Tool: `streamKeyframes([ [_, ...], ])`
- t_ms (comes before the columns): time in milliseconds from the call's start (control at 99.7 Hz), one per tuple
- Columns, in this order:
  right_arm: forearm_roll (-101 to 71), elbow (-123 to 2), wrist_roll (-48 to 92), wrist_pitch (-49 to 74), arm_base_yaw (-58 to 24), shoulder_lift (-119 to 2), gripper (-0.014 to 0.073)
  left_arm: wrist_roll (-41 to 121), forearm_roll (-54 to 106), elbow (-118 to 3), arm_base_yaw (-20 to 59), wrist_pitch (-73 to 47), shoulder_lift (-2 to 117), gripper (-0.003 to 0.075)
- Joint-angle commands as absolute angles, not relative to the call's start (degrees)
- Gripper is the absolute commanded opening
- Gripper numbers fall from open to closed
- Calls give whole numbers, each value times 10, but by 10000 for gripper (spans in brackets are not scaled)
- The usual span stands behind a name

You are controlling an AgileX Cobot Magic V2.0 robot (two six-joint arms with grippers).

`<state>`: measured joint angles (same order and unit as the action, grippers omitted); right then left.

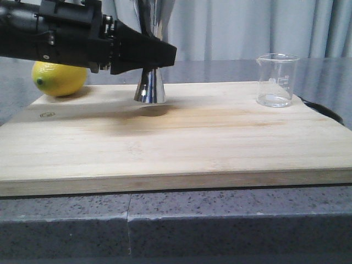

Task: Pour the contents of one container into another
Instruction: 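Lower the filled jigger onto the board and open the left gripper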

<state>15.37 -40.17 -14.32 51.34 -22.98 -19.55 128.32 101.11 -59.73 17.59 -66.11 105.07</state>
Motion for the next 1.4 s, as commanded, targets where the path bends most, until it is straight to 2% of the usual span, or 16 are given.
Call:
streamKeyframes([
  [0, 170, -421, -138, 473, -232, -200, 605, 1283, 1059, -614, 180, -726, 1032, 148],
  [883, 175, -421, -138, 473, -232, -200, 605, 1282, 1044, -614, 183, -726, 1040, 150],
  [1394, 175, -421, -138, 473, -232, -200, 605, 1282, 1044, -614, 183, -726, 1040, 383],
])
